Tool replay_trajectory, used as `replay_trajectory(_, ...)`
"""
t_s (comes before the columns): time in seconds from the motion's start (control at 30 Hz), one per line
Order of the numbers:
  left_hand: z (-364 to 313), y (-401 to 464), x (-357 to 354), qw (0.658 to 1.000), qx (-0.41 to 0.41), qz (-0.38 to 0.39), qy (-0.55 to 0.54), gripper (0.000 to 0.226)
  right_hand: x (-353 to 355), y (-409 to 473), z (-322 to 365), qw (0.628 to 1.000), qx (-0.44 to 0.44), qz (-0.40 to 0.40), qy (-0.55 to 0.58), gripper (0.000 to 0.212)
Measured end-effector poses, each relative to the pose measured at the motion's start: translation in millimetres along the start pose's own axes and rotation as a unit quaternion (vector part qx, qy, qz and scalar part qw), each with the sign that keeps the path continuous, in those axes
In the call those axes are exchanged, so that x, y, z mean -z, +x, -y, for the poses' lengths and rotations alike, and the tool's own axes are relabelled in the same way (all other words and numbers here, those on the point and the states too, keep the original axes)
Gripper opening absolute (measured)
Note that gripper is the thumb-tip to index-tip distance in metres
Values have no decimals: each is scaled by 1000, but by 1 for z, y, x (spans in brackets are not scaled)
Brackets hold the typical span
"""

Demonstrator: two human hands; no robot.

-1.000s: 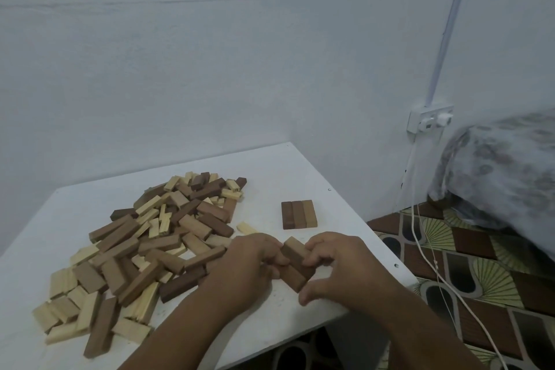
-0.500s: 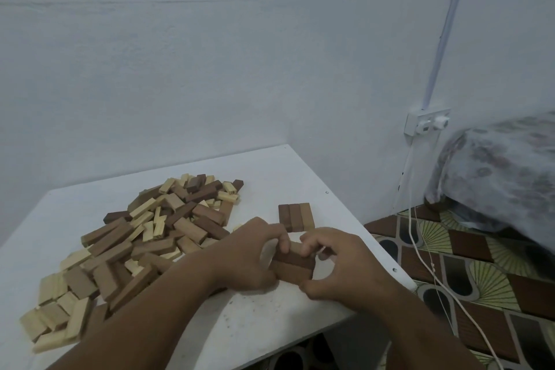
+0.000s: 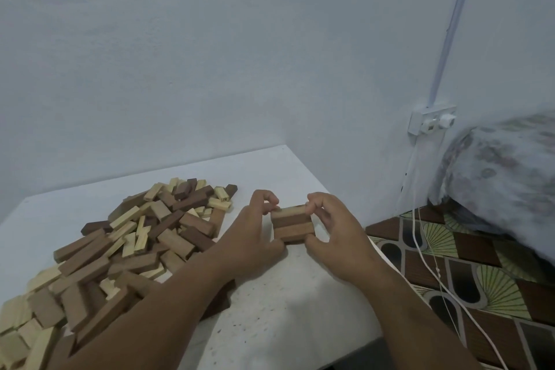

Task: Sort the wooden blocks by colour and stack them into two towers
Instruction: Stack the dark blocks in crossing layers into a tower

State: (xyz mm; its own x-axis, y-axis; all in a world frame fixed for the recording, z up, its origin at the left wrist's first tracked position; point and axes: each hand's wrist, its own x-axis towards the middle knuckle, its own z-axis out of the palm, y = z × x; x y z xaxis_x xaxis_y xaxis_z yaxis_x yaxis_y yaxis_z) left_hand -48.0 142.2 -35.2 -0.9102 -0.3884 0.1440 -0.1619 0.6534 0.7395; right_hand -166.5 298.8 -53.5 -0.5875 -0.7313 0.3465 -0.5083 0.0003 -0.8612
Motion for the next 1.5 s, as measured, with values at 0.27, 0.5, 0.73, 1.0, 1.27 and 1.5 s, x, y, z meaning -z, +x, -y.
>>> replay_trajectory(0.27,5,0,4,999,32,27,10,92,0,2,-8,993,-7,17,-117,47)
replay_trajectory(0.5,-10,-11,2,948,66,80,301,82,1,-2,-9,896,-118,133,-407,68)
replay_trajectory(0.73,-1,-14,-10,930,46,74,357,63,-3,0,-7,885,-111,144,-428,57)
replay_trajectory(1.0,4,-13,-14,924,34,63,376,60,-4,0,-7,887,-112,140,-426,55)
replay_trajectory(1.27,6,-14,-15,917,29,67,392,64,-4,-1,-7,891,-112,138,-417,55)
replay_trajectory(1.5,7,-14,-15,915,32,74,396,70,-3,-1,-5,892,-112,140,-415,55)
